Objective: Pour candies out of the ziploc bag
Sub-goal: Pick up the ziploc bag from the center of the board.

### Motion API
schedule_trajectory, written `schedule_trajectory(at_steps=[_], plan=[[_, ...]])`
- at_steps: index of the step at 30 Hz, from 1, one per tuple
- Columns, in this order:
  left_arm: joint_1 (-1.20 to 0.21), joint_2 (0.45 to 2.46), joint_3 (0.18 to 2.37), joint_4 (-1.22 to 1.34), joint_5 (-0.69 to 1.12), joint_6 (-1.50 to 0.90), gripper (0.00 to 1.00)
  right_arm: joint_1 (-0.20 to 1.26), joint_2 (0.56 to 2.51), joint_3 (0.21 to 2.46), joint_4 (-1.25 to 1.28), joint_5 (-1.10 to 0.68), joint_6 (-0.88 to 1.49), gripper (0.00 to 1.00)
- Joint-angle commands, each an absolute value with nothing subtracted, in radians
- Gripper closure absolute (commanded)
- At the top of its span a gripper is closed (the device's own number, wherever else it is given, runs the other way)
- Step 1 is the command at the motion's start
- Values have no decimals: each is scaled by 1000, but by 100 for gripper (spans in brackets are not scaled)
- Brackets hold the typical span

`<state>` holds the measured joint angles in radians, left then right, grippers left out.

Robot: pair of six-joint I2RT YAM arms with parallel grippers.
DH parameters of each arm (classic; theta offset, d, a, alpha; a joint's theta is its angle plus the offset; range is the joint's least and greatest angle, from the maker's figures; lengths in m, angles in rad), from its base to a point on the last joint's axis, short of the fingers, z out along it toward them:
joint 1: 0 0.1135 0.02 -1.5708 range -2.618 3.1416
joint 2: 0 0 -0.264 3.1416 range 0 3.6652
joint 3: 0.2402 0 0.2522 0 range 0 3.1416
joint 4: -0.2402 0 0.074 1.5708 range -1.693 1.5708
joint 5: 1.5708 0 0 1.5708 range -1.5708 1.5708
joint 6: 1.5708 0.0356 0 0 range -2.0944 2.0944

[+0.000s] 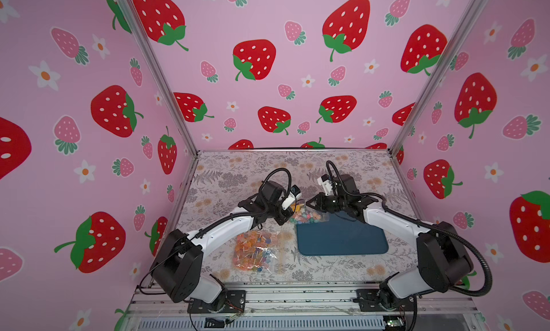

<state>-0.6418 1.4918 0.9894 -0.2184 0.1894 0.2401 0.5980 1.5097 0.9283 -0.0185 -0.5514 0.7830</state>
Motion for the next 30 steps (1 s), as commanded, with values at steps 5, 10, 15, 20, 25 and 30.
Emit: schedule_trajectory(at_steps=[5,10,15,20,25,30], plan=[[-645,1466,993,-146,212,230,99,586,1484,944,-30,-526,756,100],[-645,1362,956,-223,192,284,92,583,1496,959,-34,-527,752,100],[-646,1279,950,-332,190,310,0,578,1509,969,-32,-532,751,100],[-657,1262,980,-459,209,323,0,576,1523,984,-31,-539,749,100],[-742,1233,954,-536,108,439,0,572,1525,994,-31,-542,748,100],[-756,1262,921,-528,14,512,4,571,1529,1003,-28,-549,750,100]])
